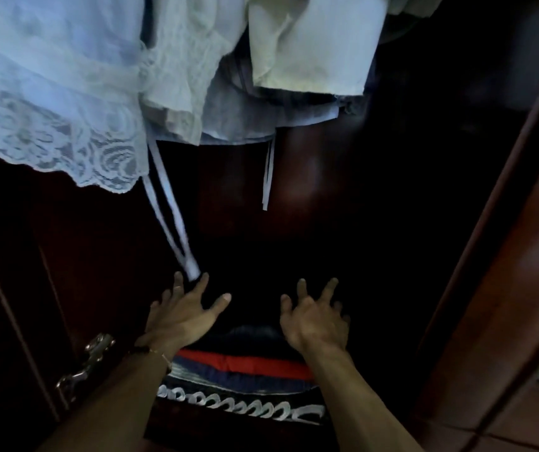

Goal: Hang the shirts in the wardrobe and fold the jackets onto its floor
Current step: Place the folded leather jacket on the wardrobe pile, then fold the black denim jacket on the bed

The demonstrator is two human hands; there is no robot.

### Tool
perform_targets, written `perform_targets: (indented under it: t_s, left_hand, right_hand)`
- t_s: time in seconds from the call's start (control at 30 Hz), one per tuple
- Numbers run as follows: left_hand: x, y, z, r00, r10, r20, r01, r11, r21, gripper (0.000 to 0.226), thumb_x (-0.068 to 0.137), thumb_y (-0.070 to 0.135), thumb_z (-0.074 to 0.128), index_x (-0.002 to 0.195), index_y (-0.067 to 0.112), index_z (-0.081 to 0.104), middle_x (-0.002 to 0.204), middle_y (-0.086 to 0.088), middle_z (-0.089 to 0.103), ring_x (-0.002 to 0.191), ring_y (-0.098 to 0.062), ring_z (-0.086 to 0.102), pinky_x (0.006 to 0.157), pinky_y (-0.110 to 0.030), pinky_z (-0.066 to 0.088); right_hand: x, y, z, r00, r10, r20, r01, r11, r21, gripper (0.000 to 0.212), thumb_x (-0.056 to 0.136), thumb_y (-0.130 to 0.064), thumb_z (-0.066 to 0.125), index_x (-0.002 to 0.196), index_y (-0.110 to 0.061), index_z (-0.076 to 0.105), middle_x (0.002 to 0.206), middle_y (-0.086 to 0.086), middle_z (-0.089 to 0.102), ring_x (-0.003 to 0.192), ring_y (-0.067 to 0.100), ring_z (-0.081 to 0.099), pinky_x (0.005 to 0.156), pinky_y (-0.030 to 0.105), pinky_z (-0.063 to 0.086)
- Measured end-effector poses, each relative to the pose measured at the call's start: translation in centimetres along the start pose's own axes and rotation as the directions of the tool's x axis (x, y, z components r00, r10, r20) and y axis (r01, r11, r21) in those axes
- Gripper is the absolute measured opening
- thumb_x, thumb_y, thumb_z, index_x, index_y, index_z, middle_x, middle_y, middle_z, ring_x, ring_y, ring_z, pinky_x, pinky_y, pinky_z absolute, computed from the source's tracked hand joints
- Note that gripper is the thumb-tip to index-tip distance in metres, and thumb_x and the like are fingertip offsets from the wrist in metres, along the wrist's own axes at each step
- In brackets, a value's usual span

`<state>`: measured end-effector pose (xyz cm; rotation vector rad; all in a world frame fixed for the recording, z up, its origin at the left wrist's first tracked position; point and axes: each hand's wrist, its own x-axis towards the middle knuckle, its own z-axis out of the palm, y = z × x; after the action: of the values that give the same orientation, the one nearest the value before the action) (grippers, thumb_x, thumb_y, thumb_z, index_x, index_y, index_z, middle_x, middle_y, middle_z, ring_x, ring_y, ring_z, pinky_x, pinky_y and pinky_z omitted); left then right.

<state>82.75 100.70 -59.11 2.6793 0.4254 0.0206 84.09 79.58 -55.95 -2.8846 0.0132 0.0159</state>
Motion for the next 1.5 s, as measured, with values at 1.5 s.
perform_targets:
  t_s: [1.5]
  left_hand:
    - [-52.6, 10.4, -13.1, 0.763, -0.526, -0.376, 0.635, 0.719, 0.282, 0.069, 0.083, 0.055, 0.041, 0.14, 0.015, 0.047, 0.141, -0.009, 0.055, 0.135, -0.031, 0.045, 0.11, -0.047, 0.034]
  right_hand:
    - [-31.8, 0.8, -18.7, 0.233, -0.959, 0.16, 0.964, 0.25, 0.091, 0.058, 0.089, -0.049, 0.033, 0.131, -0.019, 0.062, 0.142, 0.02, 0.052, 0.134, 0.038, 0.046, 0.108, 0.062, 0.031]
